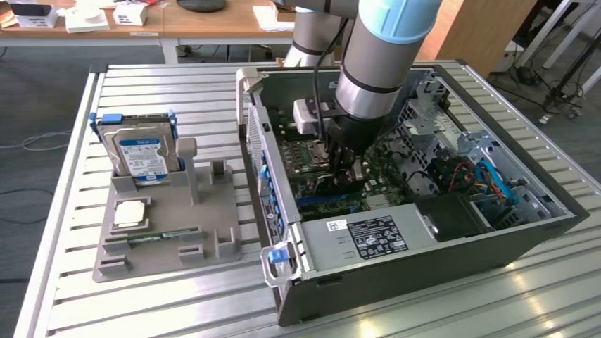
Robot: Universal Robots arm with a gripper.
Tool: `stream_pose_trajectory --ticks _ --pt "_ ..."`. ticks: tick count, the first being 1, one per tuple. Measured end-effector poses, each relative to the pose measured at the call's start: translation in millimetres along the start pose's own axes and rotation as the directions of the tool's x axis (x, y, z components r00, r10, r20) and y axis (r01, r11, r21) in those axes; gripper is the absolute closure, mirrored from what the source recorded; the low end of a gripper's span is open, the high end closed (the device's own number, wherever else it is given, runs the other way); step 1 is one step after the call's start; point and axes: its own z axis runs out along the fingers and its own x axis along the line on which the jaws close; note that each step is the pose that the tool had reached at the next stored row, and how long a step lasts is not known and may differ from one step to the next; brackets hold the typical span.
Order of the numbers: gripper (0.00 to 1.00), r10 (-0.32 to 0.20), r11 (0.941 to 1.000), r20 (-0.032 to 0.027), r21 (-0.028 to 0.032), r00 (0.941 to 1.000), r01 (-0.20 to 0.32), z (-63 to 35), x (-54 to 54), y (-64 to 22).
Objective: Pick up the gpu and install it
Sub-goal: 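Insert the gpu into the slot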
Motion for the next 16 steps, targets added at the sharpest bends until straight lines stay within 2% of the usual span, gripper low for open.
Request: stream_pose_trajectory --ticks 16 --pt "0.73 0.0 1.0 0.0 0.0 1.0 0.0 2.1 0.2 0.0"
